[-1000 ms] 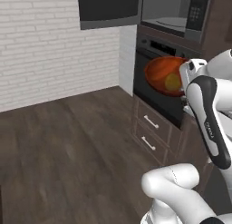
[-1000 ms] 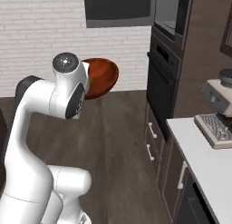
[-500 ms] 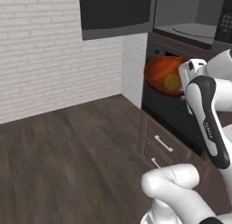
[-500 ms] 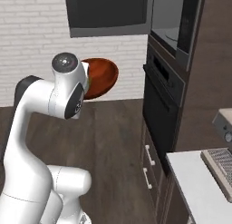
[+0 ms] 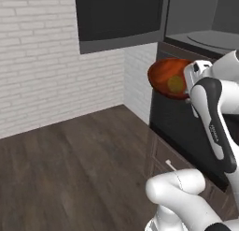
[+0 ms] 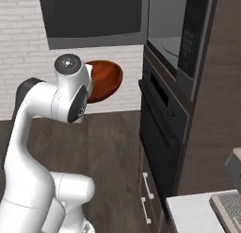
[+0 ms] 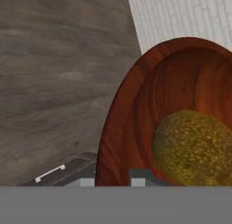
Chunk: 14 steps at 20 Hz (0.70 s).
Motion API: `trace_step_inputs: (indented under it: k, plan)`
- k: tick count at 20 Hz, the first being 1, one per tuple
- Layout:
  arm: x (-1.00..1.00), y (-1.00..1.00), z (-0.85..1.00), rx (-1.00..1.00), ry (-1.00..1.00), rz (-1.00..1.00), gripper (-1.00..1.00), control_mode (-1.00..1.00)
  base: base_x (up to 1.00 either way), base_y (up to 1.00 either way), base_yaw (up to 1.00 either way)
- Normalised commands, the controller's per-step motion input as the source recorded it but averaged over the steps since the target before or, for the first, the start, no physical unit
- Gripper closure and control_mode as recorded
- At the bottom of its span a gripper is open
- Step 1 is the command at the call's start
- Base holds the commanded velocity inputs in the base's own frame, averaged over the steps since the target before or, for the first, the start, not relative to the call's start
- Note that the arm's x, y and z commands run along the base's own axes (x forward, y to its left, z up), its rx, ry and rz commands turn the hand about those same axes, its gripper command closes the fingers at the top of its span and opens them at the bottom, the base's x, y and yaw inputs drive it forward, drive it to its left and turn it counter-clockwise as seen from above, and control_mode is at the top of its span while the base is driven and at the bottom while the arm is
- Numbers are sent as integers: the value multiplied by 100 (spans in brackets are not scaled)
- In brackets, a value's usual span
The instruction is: Pick the avocado from the sink and place it in the bowl. Then pick the bowl and place it in the microwave. Then close the microwave door and press the start button.
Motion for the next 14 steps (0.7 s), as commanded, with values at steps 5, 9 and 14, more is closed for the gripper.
trace_step_inputs:
  k: [5,9,14]
  plan:
    - [0,0,0,0,0,0,100,100,78,-14,-13]
    - [0,0,0,0,0,0,100,100,75,-14,-9]
    - [0,0,0,0,0,0,100,100,39,-39,-2]
